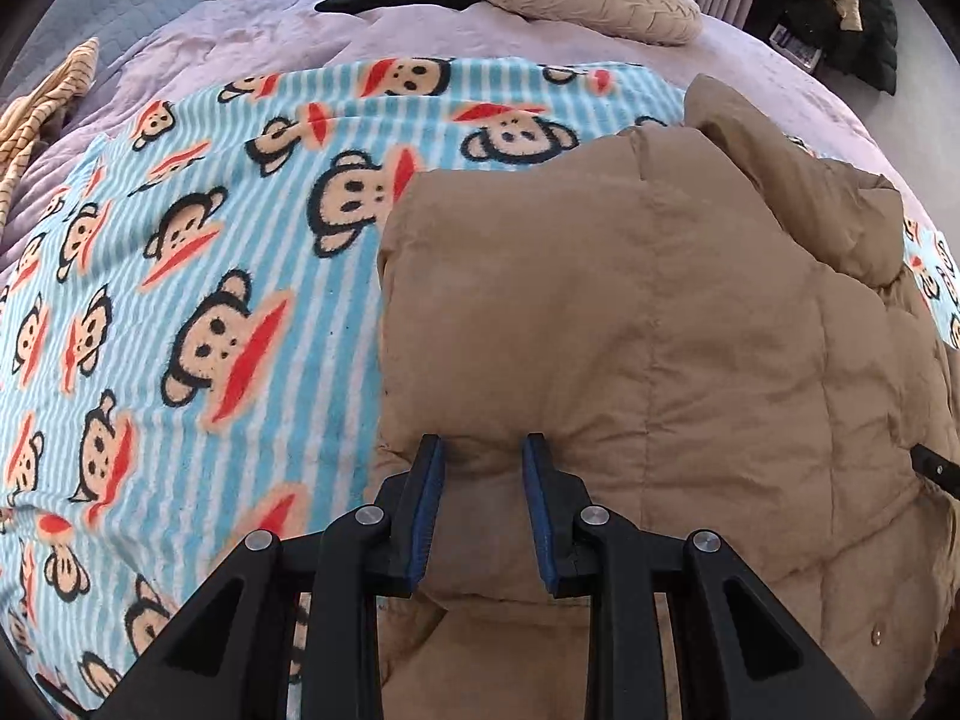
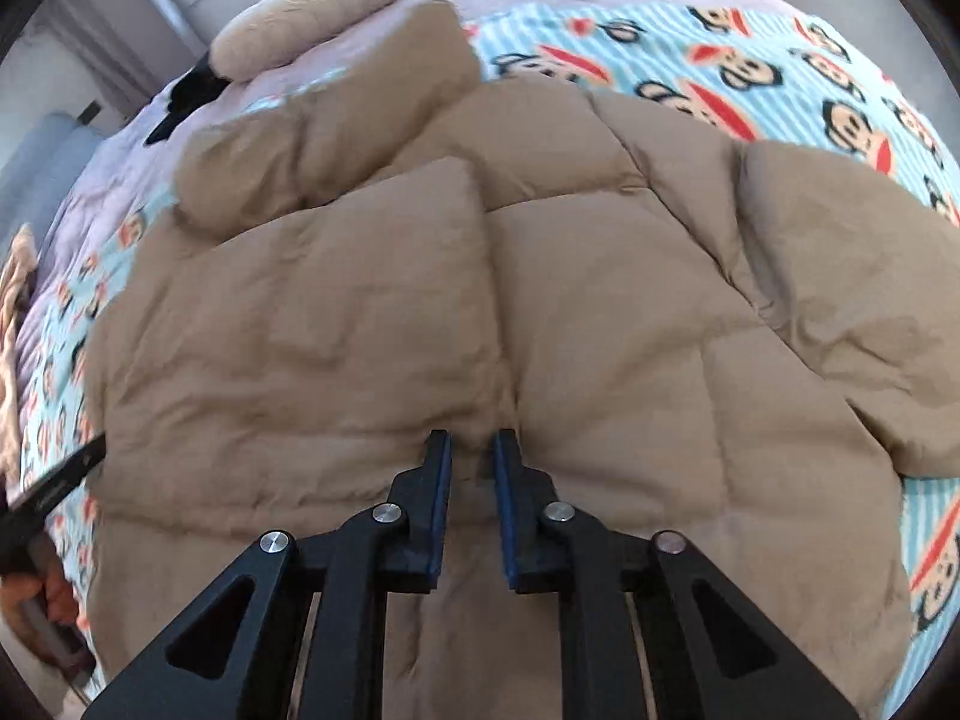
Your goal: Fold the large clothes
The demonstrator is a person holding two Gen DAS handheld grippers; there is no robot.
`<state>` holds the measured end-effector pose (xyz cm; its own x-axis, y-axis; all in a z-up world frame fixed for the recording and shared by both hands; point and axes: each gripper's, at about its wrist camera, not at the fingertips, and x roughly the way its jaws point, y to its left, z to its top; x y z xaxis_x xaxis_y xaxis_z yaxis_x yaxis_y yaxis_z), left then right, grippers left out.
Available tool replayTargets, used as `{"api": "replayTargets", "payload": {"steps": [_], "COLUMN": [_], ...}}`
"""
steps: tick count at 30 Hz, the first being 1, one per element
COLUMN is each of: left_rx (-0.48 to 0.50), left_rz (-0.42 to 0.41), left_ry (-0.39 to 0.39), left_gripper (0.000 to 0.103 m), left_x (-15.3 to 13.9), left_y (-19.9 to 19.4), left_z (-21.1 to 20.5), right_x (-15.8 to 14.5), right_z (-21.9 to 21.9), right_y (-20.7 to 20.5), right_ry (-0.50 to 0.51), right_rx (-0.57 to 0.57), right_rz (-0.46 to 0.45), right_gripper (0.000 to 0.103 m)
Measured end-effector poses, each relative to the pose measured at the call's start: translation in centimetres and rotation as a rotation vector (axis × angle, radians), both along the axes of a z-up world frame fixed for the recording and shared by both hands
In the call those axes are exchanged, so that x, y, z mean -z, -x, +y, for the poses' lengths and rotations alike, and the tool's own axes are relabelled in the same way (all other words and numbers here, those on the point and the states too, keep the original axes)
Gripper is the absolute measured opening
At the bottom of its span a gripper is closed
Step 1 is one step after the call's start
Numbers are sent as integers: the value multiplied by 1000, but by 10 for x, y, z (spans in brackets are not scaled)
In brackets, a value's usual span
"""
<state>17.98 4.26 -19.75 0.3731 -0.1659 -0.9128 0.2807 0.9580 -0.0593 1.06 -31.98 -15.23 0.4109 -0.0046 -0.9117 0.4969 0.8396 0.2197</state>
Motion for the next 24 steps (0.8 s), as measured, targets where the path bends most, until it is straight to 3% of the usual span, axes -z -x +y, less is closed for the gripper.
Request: {"api": "replayTargets", "payload": {"steps": [5,9,10,12,14,21,22,24], "left_rx": [9,22,27,33,54,119,129,147], "left_rz": [-17,-26,-27,-43,-65,-28,-26,-25], "left_ry": [-23,-23,-25,-21,-17,-13,-15,-11], "left_gripper": [29,31,52,83,83,84,97,103], "left_x": [-18,-32,-35,-42,-50,-60,-61,-63], "left_y": [7,21,25,35,47,81,86,96], "left_z": [-1,-4,-6,-10,-17,-53,-59,-72], "right_x": [-12,-19,-22,-22,-22,-25,-25,-25], "right_z": [-6,-9,-10,-10,-9,-20,-24,-33], "right_y": [-7,23,31,46,59,105,113,129], "right_ry": [-47,-104,-119,-147,-174,-231,-246,-263], "right_rx": [10,17,26,41,56,109,124,158], "right_rz": [-14,-28,-29,-30,-32,-47,-53,-65], "right_gripper": [15,18,18,18,18,20,24,39]}}
